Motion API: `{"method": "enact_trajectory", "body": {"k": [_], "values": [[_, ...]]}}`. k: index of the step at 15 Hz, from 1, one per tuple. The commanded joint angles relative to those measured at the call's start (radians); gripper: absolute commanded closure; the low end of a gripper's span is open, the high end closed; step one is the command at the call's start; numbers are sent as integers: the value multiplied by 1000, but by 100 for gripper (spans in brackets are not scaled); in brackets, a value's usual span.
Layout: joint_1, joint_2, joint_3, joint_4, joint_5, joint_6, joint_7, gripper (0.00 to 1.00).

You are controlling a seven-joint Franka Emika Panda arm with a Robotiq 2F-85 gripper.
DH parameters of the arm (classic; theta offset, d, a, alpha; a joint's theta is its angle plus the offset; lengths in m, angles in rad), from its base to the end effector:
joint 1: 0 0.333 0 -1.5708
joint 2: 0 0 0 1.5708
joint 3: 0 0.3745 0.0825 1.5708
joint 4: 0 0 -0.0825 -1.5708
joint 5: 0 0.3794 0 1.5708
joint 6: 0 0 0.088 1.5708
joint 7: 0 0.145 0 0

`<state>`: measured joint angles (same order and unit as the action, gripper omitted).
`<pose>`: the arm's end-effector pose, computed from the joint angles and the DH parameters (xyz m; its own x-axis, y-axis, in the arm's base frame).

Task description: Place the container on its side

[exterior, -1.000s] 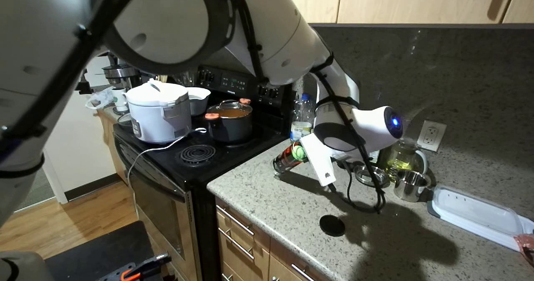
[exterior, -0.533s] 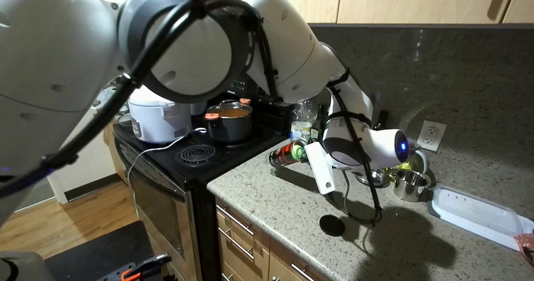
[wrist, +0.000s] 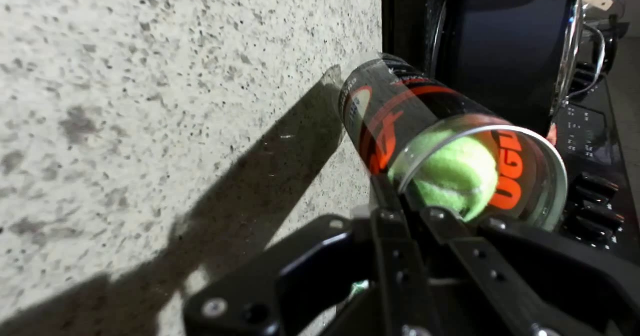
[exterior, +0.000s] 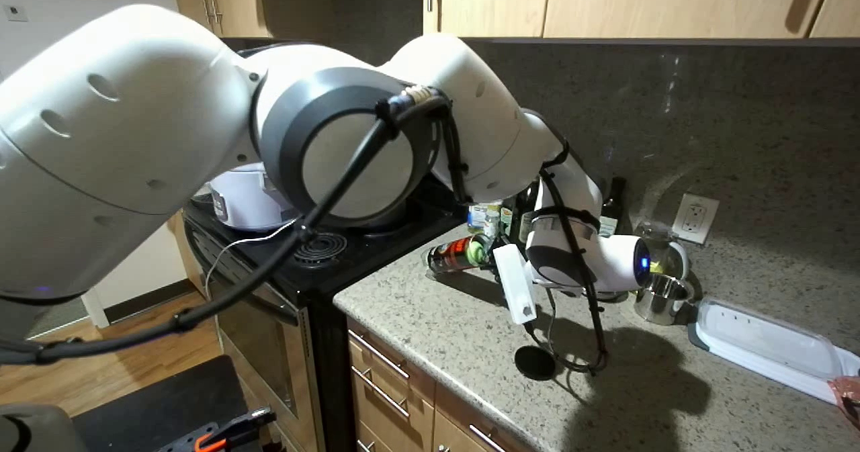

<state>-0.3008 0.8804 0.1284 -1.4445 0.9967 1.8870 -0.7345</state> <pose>0.7337 -0.0530 0.1893 0.9979 -0.0507 0.0393 0.0080 -0.5094 -0.8605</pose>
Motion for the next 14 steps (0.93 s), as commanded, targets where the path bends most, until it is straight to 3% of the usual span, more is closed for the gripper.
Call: {"method": "enact_trajectory", "body": {"k": [1,5,14], "values": [[16,61,-18,95,9,-62,53,99],[13,81,-22,127,4,-105,132,99],[8,119,-48,186,13,-172,446,99]]}}
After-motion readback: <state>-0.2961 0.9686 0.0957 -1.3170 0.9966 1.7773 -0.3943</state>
